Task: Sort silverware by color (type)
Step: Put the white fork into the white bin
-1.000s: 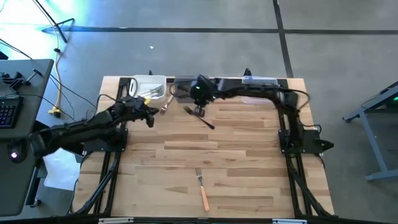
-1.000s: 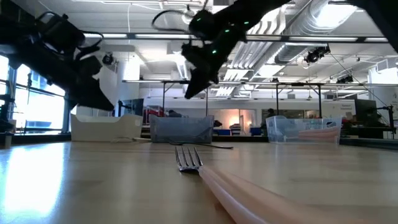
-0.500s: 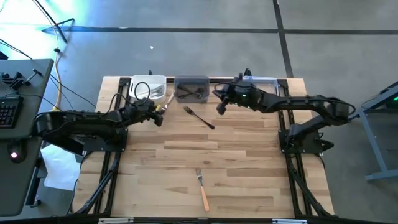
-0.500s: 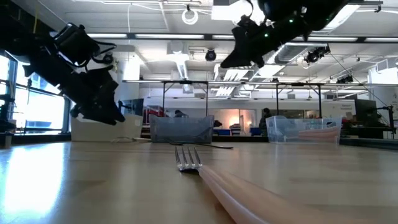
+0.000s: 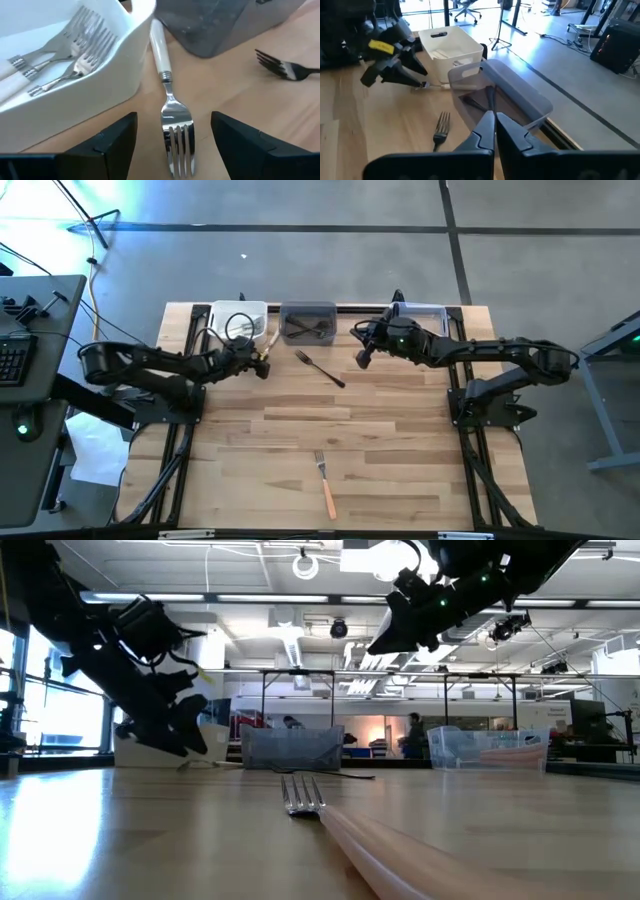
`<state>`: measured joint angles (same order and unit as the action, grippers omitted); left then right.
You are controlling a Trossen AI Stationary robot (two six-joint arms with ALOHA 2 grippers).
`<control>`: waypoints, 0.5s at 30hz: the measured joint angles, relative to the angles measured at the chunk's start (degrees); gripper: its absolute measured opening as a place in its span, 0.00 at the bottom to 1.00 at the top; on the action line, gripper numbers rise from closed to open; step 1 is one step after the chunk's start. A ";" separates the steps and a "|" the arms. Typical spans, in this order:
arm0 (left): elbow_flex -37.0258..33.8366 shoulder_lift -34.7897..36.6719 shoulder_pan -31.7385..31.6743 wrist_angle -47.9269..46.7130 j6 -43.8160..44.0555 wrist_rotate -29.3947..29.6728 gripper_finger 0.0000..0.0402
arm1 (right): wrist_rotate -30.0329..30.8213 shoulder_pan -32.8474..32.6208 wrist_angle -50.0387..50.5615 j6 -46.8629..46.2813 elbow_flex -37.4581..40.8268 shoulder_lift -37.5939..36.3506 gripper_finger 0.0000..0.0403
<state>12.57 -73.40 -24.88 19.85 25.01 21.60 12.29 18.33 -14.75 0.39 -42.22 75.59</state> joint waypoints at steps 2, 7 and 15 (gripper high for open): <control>0.44 -1.56 0.02 0.08 -0.02 -0.06 0.61 | 0.90 0.00 -0.30 0.74 0.00 0.00 0.00; 0.71 -5.40 0.01 1.16 1.85 -0.17 0.61 | 1.87 0.00 -0.23 1.39 0.00 0.02 0.00; 0.77 -9.29 0.04 3.87 3.13 0.96 0.58 | 1.91 0.00 -0.21 1.57 0.00 0.04 0.00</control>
<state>13.34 -82.69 -24.84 23.72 28.14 22.56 14.20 18.33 -14.96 1.96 -42.22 75.64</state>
